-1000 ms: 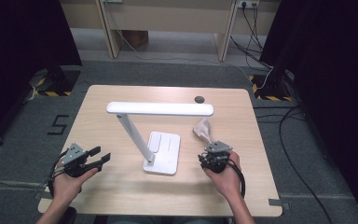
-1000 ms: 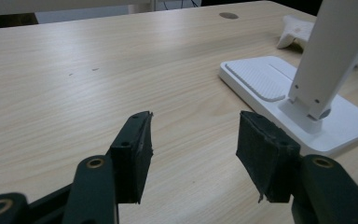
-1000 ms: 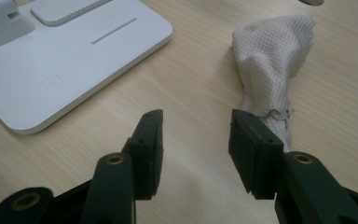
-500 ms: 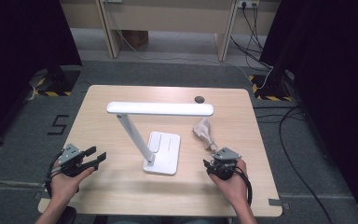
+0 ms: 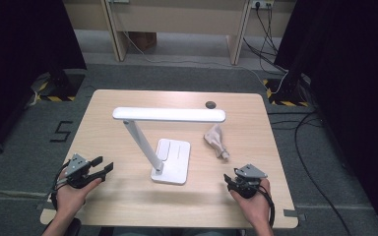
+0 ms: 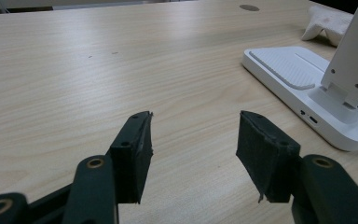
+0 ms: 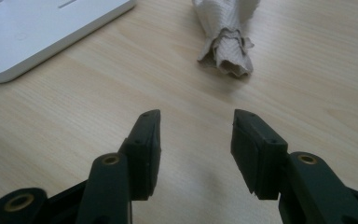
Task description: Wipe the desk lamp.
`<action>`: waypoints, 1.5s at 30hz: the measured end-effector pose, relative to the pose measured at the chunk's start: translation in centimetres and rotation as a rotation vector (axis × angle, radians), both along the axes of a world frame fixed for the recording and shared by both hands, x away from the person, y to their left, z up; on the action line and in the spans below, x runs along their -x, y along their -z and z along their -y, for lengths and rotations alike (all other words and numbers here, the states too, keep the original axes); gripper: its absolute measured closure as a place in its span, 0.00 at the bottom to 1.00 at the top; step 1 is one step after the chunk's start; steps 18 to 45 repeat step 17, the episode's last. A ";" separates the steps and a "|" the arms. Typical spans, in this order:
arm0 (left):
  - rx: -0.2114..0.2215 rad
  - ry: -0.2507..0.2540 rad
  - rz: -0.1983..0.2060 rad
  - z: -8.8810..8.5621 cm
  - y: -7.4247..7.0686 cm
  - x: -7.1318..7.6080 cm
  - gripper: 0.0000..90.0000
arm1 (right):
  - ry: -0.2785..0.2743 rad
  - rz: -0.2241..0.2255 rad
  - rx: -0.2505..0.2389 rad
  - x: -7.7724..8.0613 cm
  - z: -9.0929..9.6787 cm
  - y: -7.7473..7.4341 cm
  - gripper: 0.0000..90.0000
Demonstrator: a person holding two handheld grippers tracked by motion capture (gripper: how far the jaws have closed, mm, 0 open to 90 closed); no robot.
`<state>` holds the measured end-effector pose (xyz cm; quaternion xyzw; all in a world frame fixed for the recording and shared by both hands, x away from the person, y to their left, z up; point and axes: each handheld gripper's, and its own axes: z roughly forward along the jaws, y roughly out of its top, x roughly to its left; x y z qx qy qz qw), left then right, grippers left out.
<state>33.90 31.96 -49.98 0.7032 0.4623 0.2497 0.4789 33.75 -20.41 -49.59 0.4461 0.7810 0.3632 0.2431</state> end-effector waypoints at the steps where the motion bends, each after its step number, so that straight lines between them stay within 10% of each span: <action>1: -0.001 0.002 0.002 0.1 0.0 0.1 0.49 | 0.013 0.001 -0.016 0.1 0.2 0.1 0.59; 45: -0.006 0.011 0.008 0.4 0.3 0.6 0.50 | 0.052 0.046 -0.068 0.5 0.9 0.7 0.58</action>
